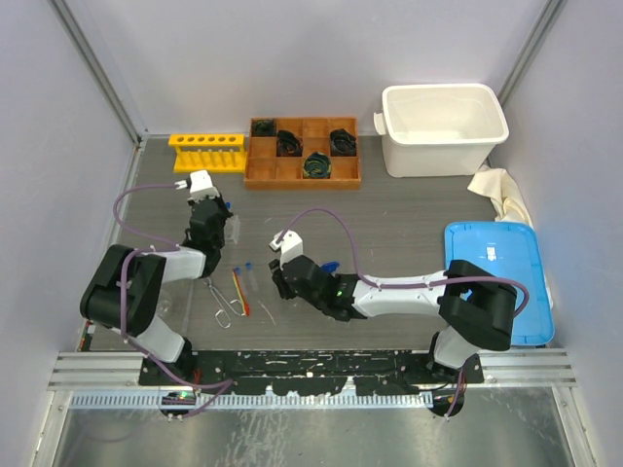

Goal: Organize the chemistry lab equipment
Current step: Insert the test tube into the slot of the test tube rack.

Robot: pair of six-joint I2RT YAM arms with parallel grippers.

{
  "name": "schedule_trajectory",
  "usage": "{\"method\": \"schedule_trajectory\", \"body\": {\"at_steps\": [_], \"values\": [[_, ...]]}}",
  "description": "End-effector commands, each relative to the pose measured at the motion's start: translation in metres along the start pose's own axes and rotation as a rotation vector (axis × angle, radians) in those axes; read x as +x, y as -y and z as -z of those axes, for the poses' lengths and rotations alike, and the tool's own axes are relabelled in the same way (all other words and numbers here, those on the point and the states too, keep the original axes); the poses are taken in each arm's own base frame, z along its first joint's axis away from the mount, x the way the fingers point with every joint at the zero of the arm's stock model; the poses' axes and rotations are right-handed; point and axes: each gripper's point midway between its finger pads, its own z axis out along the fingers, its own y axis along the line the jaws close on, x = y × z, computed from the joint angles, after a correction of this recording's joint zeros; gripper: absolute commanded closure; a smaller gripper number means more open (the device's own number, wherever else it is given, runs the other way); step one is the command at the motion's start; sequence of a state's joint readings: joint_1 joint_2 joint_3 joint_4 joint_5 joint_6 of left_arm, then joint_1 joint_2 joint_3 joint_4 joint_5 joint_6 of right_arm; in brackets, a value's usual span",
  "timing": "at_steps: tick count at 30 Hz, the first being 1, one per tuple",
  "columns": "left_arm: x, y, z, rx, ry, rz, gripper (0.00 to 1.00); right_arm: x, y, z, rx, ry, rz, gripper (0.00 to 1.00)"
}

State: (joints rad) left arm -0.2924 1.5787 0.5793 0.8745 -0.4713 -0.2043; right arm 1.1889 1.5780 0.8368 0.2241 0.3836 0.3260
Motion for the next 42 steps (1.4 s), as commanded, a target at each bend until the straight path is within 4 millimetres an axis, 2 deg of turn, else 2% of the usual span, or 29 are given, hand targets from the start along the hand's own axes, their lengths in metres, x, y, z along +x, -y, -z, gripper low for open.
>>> {"method": "schedule_trajectory", "body": {"at_steps": [1, 6, 21, 42], "values": [[-0.025, 0.01, -0.009, 0.019, 0.072, 0.05, 1.0, -0.03, -0.006, -0.002, -0.013, 0.08, -0.026, 0.65], [-0.023, 0.008, -0.008, 0.015, 0.065, 0.039, 1.0, -0.028, -0.006, -0.004, -0.013, 0.075, -0.028, 0.65], [-0.035, 0.003, -0.002, 0.001, 0.082, 0.021, 1.0, -0.026, -0.008, -0.007, -0.025, 0.065, -0.03, 0.65], [-0.026, -0.001, -0.002, -0.015, 0.051, -0.009, 1.0, -0.025, -0.009, -0.009, -0.03, 0.06, -0.028, 0.65]]}}
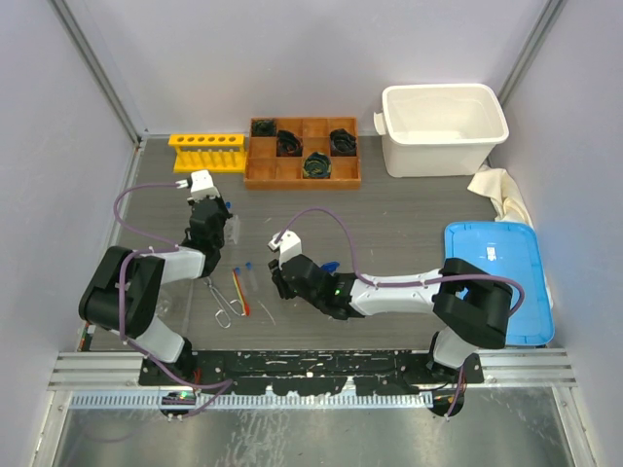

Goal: Organize the chemistry lab equipment
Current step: Insert the test tube into the slot of the test tube rack.

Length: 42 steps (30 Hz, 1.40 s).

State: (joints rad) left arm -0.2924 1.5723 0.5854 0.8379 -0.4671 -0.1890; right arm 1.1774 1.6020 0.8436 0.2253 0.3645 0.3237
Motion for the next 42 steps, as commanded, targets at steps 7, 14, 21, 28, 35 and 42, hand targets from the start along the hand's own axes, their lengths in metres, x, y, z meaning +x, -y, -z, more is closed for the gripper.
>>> {"method": "schedule_trajectory", "body": {"at_steps": [7, 14, 21, 28, 35, 42], "values": [[-0.021, -0.001, -0.003, -0.015, 0.052, 0.013, 1.0, -0.03, -0.01, -0.003, -0.028, 0.079, -0.03, 0.65], [-0.016, 0.0, -0.004, -0.012, 0.033, 0.012, 1.0, -0.028, -0.008, -0.003, -0.024, 0.075, -0.03, 0.65], [-0.013, 0.006, -0.006, 0.01, -0.001, 0.002, 0.9, -0.029, -0.008, -0.003, -0.021, 0.078, -0.032, 0.65], [-0.012, 0.009, -0.005, 0.027, -0.01, 0.013, 0.76, -0.028, -0.007, -0.003, -0.019, 0.076, -0.032, 0.65], [-0.009, 0.013, -0.006, 0.042, -0.034, 0.015, 0.66, -0.029, -0.006, -0.002, -0.017, 0.08, -0.034, 0.65], [-0.032, 0.007, 0.009, 0.026, 0.01, 0.084, 0.61, -0.03, -0.008, -0.001, -0.028, 0.078, -0.039, 0.65]]}}
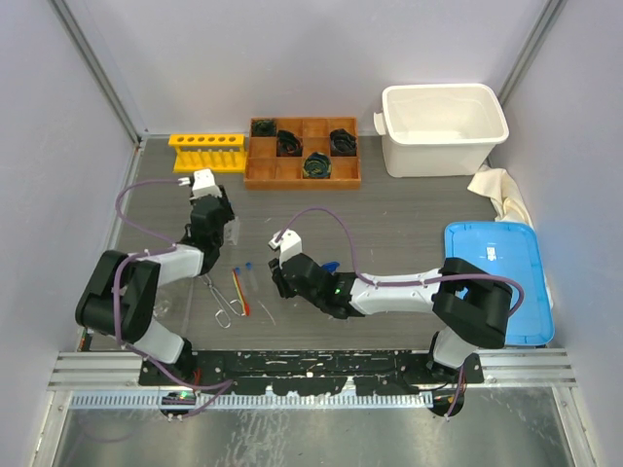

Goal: Organize the chemistry lab equipment
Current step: Insert the test tube into the slot of the test tube rack.

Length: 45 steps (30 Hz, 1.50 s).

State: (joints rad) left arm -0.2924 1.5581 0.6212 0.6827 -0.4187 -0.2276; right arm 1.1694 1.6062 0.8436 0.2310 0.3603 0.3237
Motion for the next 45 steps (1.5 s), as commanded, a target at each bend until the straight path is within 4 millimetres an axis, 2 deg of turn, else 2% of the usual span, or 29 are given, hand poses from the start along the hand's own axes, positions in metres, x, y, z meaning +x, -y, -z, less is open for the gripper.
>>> {"method": "schedule_trajectory", "body": {"at_steps": [1, 3, 7, 11, 18, 22, 27, 32, 43, 45], "values": [[-0.054, -0.001, 0.017, -0.005, 0.124, 0.105, 0.58, -0.03, -0.012, 0.001, -0.035, 0.075, -0.036, 0.65], [-0.064, -0.004, 0.027, -0.014, 0.127, 0.149, 0.55, -0.032, -0.015, 0.0, -0.044, 0.069, -0.038, 0.64], [-0.058, -0.002, 0.05, -0.008, 0.007, 0.266, 0.53, -0.037, -0.022, -0.005, -0.053, 0.046, -0.04, 0.64], [-0.035, 0.003, 0.071, 0.009, -0.15, 0.325, 0.53, -0.039, -0.029, -0.012, -0.056, 0.004, -0.038, 0.64], [0.002, 0.013, 0.12, 0.11, -0.377, 0.345, 0.55, -0.032, -0.043, -0.03, -0.054, -0.11, -0.024, 0.64], [0.012, 0.009, 0.143, 0.126, -0.429, 0.359, 0.56, -0.025, -0.049, -0.041, -0.056, -0.154, -0.035, 0.64], [0.014, -0.001, 0.166, 0.117, -0.435, 0.386, 0.56, -0.01, -0.05, -0.051, -0.044, -0.197, -0.046, 0.65], [0.008, -0.011, 0.179, 0.107, -0.396, 0.401, 0.55, 0.004, -0.05, -0.061, -0.04, -0.23, -0.041, 0.65], [0.01, -0.017, 0.185, 0.094, -0.4, 0.377, 0.55, 0.006, -0.041, -0.08, -0.007, -0.249, -0.063, 0.65], [0.01, -0.017, 0.185, 0.095, -0.399, 0.375, 0.55, 0.007, -0.046, -0.081, -0.033, -0.261, -0.066, 0.65]]}}
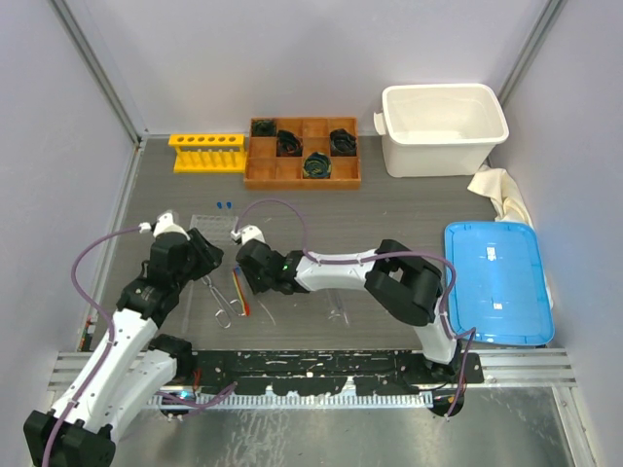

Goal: Organize the chemistry lab equipment
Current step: Insert the test tube into the slot of the test tube rack, then pick up the test tube at the center of the board.

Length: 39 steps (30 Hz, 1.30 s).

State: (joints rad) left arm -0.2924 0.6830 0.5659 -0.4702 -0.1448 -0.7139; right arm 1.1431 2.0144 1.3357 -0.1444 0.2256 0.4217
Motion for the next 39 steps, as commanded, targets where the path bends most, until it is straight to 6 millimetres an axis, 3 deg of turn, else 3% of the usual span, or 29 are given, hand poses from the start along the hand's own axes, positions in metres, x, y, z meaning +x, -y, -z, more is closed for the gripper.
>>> {"method": "schedule_trajectory", "body": {"at_steps": [1, 14, 22, 30, 39], "values": [[-0.003, -0.001, 0.0, -0.002, 0.013, -0.013, 0.55, -0.023, -0.013, 0.0, -0.046, 0.038, -0.028, 0.65], [-0.001, -0.001, -0.004, -0.001, 0.008, -0.014, 0.54, -0.003, -0.008, -0.014, -0.029, -0.023, -0.017, 0.67], [0.008, 0.004, -0.015, 0.021, -0.029, 0.004, 0.54, 0.005, 0.004, -0.004, 0.005, -0.028, -0.019, 0.99], [0.012, 0.032, -0.026, 0.113, -0.096, 0.055, 0.55, -0.013, 0.023, 0.034, 0.043, 0.118, -0.066, 0.99], [0.017, 0.069, -0.03, 0.25, -0.177, 0.128, 0.55, -0.045, 0.005, 0.1, -0.138, 0.422, -0.113, 0.99]]}}
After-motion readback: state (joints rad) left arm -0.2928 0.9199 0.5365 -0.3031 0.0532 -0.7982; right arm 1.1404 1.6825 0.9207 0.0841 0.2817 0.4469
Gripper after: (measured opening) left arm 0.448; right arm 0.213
